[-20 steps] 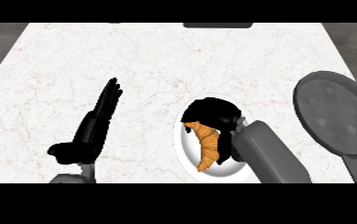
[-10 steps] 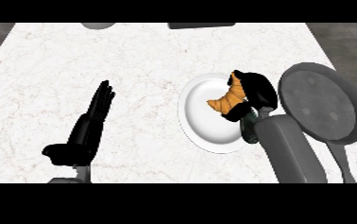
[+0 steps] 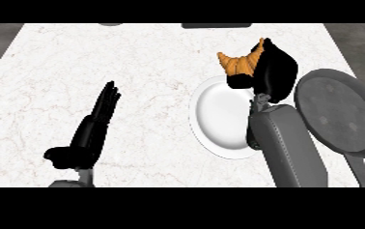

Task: Pick the croissant from the plate and place it in the pan

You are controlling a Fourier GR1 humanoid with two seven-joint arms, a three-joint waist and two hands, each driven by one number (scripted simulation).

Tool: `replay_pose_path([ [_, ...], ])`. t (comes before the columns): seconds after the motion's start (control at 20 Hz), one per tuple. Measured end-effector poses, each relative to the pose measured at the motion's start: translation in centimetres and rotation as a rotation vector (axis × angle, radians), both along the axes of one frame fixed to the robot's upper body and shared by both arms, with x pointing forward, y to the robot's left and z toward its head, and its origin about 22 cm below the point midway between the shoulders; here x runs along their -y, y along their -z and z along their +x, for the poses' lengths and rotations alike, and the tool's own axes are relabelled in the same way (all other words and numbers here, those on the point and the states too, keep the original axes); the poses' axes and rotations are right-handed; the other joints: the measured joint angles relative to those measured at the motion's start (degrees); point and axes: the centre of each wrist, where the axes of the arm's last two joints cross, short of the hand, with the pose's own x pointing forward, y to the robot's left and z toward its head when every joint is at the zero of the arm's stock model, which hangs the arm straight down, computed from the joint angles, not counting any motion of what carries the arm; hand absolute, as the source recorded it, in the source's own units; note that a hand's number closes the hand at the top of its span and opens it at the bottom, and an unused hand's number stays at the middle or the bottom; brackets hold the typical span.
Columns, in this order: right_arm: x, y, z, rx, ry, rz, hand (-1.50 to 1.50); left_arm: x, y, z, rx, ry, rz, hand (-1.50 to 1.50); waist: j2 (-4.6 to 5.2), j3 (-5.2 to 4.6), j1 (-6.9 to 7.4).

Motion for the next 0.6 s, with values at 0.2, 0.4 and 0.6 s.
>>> replay_pose_path([
  [0.2, -0.1, -1.4, -1.6, 0.09, 0.131, 0.05, 1.5, 0.3, 0.2, 0.0, 0.006, 0.014, -0.008, 0.0, 0.37, 0.08, 0.62],
  [0.4, 1.5, -1.9, -2.7, 0.155, 0.209, 0.091, 1.5, 0.3, -0.1, 0.2, 0.01, 0.019, -0.006, 0.0, 0.61, 0.12, 0.97],
  [0.6, 5.3, -0.9, -3.4, 0.194, 0.3, 0.108, 1.5, 0.7, -0.5, 0.1, 0.012, 0.02, -0.007, 0.0, 0.76, 0.16, 1.2],
])
